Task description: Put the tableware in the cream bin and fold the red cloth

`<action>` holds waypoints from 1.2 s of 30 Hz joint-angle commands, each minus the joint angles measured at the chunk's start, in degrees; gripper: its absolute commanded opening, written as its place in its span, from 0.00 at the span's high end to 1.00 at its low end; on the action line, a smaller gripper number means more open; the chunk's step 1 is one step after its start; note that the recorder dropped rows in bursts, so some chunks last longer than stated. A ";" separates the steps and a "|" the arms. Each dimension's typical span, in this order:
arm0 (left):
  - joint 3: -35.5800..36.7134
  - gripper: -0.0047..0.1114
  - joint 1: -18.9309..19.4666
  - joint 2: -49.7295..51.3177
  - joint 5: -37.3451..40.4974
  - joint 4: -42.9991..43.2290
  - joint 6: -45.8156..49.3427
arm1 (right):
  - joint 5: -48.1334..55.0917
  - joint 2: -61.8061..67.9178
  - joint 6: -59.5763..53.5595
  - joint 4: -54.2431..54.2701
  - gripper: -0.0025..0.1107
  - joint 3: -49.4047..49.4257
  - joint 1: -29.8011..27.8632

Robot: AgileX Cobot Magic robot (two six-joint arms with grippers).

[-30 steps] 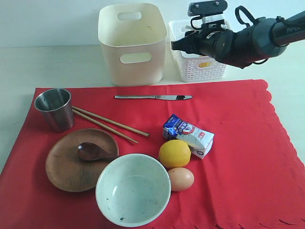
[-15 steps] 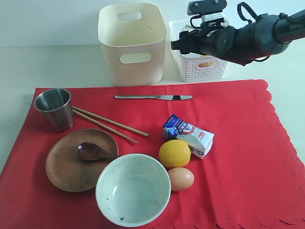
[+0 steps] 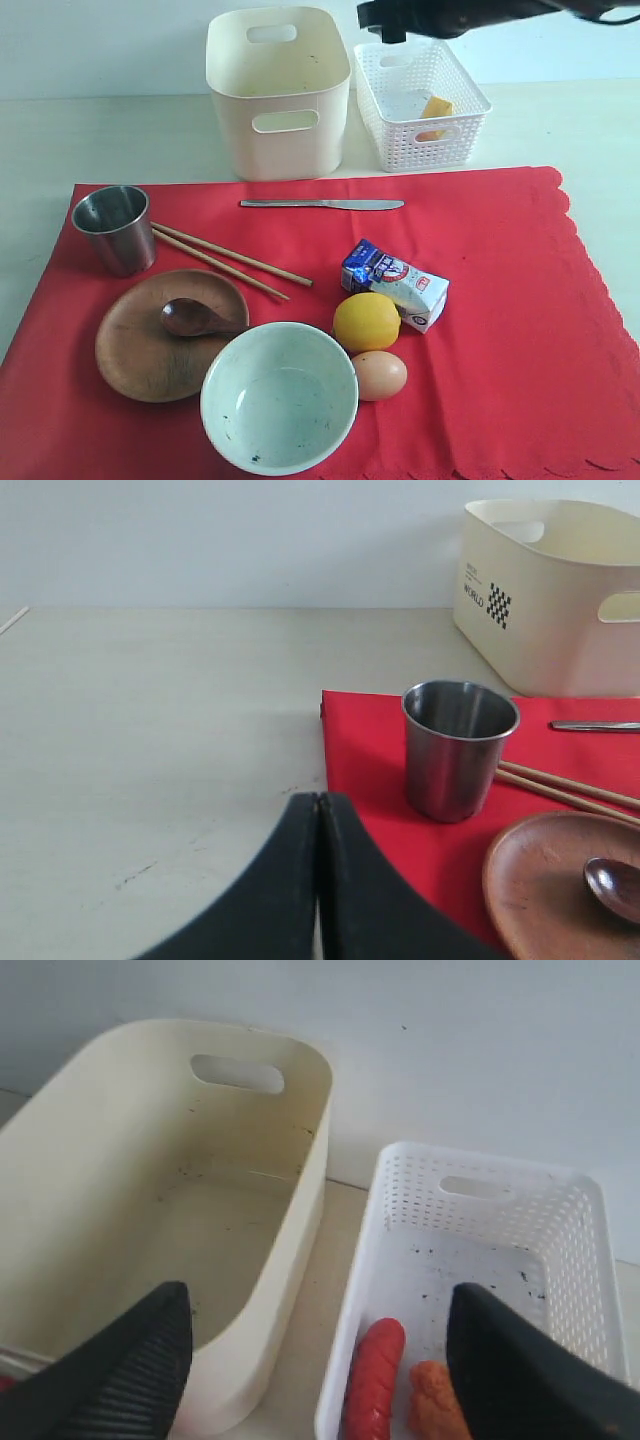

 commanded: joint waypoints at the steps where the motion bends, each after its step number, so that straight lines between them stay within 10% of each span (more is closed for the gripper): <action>1: 0.17 0.96 0.10 -0.32 -0.31 0.39 -0.14 | 6.57 -6.32 -0.86 -0.64 0.50 -0.11 -0.11; 14: 0.17 0.96 0.10 -0.32 -0.31 0.39 -0.14 | 17.77 -12.97 -3.81 3.70 0.98 -0.11 7.43; 36: 0.17 0.96 0.10 -0.32 -0.31 0.39 -0.14 | 23.08 -0.83 -5.75 3.42 0.98 -0.11 22.93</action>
